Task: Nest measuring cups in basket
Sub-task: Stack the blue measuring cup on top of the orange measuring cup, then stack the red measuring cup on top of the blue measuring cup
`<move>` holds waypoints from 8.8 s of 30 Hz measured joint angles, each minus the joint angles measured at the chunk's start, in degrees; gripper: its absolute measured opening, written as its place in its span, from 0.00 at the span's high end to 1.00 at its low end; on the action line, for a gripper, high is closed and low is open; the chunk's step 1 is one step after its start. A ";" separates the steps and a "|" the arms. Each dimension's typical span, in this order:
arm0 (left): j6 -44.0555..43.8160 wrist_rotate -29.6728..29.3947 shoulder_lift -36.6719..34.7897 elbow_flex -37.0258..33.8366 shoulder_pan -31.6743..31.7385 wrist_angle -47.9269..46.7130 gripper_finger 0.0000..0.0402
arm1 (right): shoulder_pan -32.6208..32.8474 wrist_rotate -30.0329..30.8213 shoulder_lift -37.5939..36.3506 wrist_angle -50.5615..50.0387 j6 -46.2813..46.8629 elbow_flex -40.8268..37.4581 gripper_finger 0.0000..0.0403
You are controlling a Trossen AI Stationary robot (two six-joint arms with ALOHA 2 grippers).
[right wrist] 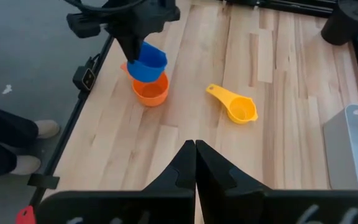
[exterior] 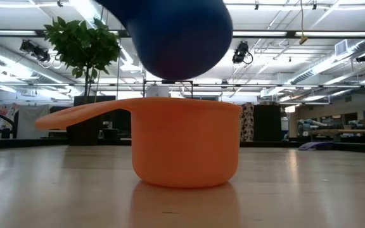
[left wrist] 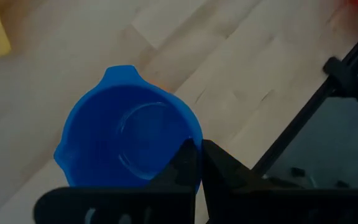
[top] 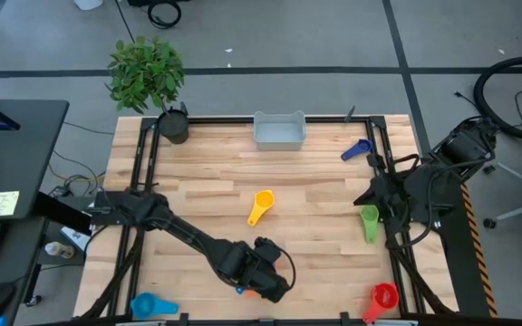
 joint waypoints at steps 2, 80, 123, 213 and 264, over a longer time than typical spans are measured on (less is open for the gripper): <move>-0.64 0.00 0.47 0.04 -0.40 -0.64 0.97 | 0.00 0.02 0.00 -0.02 -0.04 0.00 0.99; 4.63 -1.63 -8.31 6.64 -5.18 -23.70 0.99 | 4.52 -5.59 13.47 10.36 2.77 -0.04 0.99; 17.00 -12.76 -7.95 -36.11 -10.27 13.93 1.00 | 2.60 -9.84 53.11 34.33 34.51 -0.02 1.00; 29.29 -8.17 -7.42 -37.35 -6.22 34.66 1.00 | -7.14 -21.14 56.24 43.98 20.44 -3.37 1.00; 19.05 -15.44 -22.57 -37.24 -15.03 10.00 1.00 | -7.74 -17.35 54.86 26.63 14.32 9.57 1.00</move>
